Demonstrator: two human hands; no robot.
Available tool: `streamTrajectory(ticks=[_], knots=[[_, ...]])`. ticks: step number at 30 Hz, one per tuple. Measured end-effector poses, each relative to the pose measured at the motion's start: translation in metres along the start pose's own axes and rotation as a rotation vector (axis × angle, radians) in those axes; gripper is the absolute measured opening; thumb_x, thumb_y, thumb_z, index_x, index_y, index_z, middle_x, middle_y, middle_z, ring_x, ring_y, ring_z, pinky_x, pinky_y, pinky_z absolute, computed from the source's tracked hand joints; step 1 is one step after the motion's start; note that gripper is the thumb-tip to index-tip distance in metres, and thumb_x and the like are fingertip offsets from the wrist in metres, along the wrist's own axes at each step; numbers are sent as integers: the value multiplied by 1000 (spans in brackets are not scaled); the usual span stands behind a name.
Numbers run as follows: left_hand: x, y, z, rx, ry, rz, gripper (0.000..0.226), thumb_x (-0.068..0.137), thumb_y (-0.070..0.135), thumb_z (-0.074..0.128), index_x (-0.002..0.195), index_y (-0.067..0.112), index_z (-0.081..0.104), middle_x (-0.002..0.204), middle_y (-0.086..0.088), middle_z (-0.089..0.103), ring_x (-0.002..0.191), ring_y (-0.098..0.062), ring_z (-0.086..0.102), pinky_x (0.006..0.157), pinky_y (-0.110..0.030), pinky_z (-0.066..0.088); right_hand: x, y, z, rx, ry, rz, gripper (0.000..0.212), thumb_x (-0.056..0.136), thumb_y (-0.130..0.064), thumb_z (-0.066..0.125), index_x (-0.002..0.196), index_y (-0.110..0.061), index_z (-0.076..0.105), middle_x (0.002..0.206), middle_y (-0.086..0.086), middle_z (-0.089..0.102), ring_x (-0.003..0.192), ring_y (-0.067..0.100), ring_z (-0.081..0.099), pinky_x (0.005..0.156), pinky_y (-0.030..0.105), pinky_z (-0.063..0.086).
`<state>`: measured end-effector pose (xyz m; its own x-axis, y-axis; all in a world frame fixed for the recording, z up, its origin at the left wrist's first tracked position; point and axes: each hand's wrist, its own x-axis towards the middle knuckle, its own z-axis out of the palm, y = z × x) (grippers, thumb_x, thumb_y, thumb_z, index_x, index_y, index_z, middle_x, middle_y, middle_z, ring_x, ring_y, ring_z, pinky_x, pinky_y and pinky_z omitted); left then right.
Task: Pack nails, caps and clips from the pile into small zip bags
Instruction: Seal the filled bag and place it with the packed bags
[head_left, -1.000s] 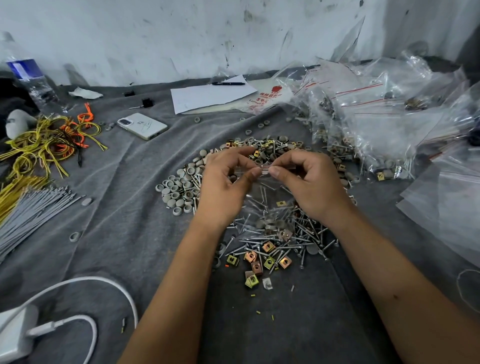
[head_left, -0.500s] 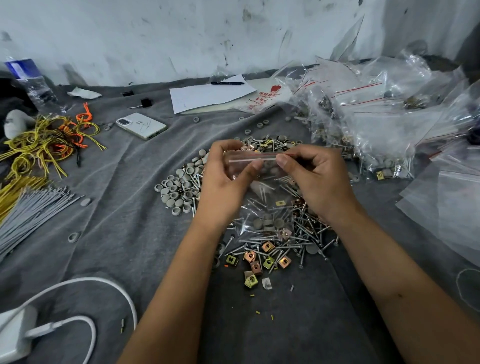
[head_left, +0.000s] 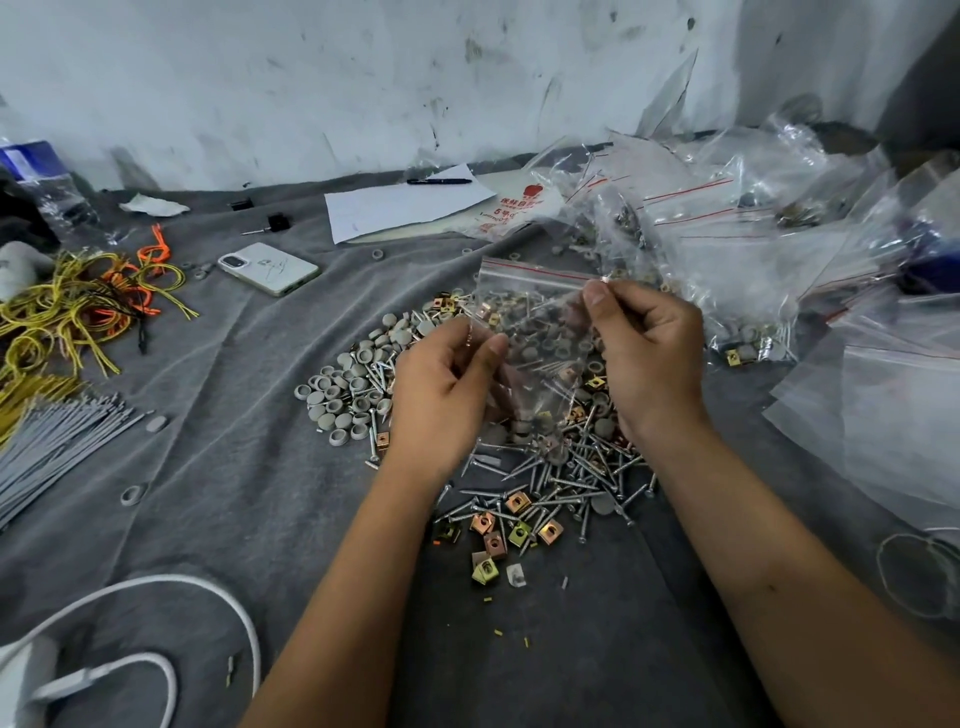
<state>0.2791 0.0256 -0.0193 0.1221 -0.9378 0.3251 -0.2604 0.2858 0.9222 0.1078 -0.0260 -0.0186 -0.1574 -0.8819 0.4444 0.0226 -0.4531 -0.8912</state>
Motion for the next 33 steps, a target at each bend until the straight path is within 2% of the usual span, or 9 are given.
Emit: streamTrajectory(ticks=[7,11,15,19,22,25,29,31,33], knots=[[0,12,15,-44,213,30,20,109,16,53,93,7,60,72,-1,73,55,-23,70,45,-38,56,-9,-5,-5,-194,-331,215,51,93,-63,49,83,-21,76,86,0,76,75,18,68,78,33,49],[9,19,40,-98,252,-56,18,108,17,55,96,5,62,77,-11,74,60,-30,73,51,-41,60,-3,-10,-22,-392,-305,120,41,103,-39,58,79,-8,70,71,21,66,55,29,57,52,36,44],[20,29,87,8,234,-58,19,103,21,64,84,23,67,81,-4,74,75,-29,73,71,-56,62,15,-14,-67,-561,-169,24,43,102,-34,61,67,-8,65,52,2,54,49,17,46,54,36,35],[38,42,147,102,198,-67,17,100,27,66,87,20,72,77,6,73,73,-16,71,76,-44,61,33,-18,-127,-727,-124,24,41,100,-30,63,70,-2,65,61,9,62,61,25,59,61,38,44],[52,47,189,93,139,-104,13,101,24,66,89,18,70,79,5,72,77,-18,71,77,-37,59,44,-25,-178,-827,-120,94,24,96,-32,69,77,-18,71,72,1,71,71,20,67,68,35,53],[49,48,217,136,141,-193,22,96,19,73,114,10,62,96,-2,67,100,-26,68,81,-33,51,49,-32,-227,-1079,-123,176,14,87,-34,79,79,-30,69,82,-8,71,80,14,67,69,30,50],[19,50,232,431,250,258,42,85,8,76,121,5,55,122,-15,53,111,-29,52,89,-34,44,49,-30,-267,-1451,-279,429,61,78,-52,83,127,-21,65,126,12,62,115,32,58,94,40,47],[10,51,239,542,166,436,41,79,3,76,116,7,59,121,-15,51,109,-30,51,81,-32,43,48,-28,-272,-1409,-275,460,50,76,-50,85,113,-20,69,111,7,63,102,28,60,83,35,48],[7,51,242,606,133,418,42,76,0,76,114,9,61,124,-16,50,112,-31,49,75,-31,42,47,-28,-275,-1348,-207,399,26,78,-36,86,79,-19,67,83,-1,66,76,20,60,63,31,44]])
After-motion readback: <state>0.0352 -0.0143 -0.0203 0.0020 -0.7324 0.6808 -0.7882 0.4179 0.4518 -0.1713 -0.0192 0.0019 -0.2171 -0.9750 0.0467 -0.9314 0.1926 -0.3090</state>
